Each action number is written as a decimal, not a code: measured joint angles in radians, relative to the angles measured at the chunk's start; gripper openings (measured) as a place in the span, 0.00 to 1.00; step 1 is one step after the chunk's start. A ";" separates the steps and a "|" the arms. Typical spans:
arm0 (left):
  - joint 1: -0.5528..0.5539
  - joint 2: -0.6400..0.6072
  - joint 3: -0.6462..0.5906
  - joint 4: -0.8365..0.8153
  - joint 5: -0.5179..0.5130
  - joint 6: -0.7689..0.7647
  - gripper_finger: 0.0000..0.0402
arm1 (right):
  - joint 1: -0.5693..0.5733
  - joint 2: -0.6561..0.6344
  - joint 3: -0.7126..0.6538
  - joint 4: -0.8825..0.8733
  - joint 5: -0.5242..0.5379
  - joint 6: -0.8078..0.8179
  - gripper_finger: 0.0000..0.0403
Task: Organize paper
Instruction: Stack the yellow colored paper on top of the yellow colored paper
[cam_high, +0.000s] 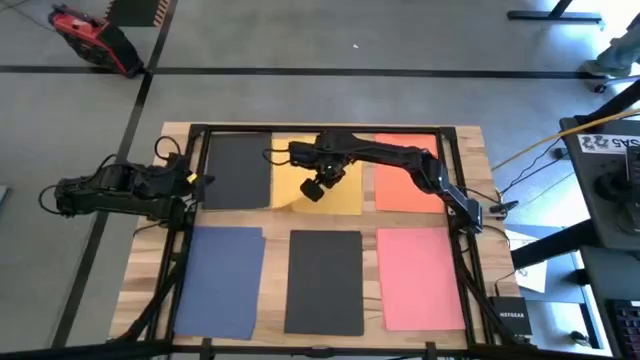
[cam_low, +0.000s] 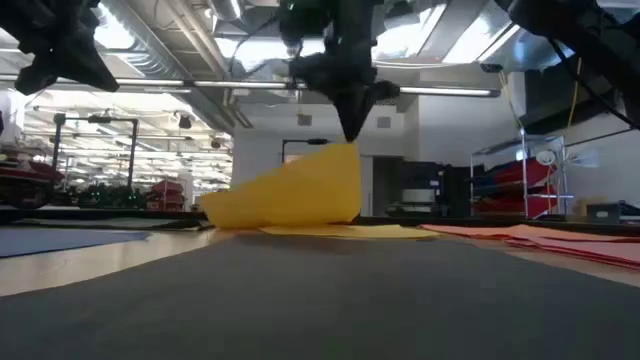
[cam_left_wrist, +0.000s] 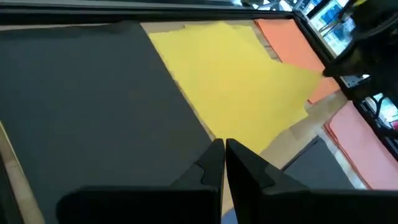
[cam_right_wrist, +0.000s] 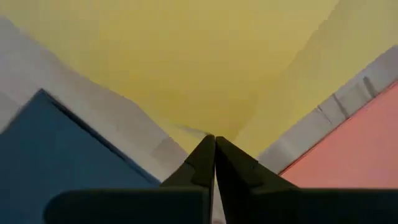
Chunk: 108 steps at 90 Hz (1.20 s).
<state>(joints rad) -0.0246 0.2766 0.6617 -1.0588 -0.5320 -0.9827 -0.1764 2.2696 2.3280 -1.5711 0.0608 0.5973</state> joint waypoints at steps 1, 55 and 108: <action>0.000 0.000 0.000 0.000 0.000 0.000 0.00 | 0.000 -0.005 0.000 0.000 0.000 0.000 0.00; 0.000 0.000 0.000 -0.001 0.000 -0.005 0.00 | 0.028 -0.174 -0.369 -0.003 -0.033 0.000 0.00; 0.000 0.000 0.000 -0.003 -0.007 0.004 0.00 | 0.051 -0.283 -0.600 0.296 0.007 -0.271 0.00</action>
<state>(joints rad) -0.0242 0.2767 0.6617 -1.0622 -0.5392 -0.9791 -0.1252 1.9869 1.7283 -1.2746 0.0679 0.3259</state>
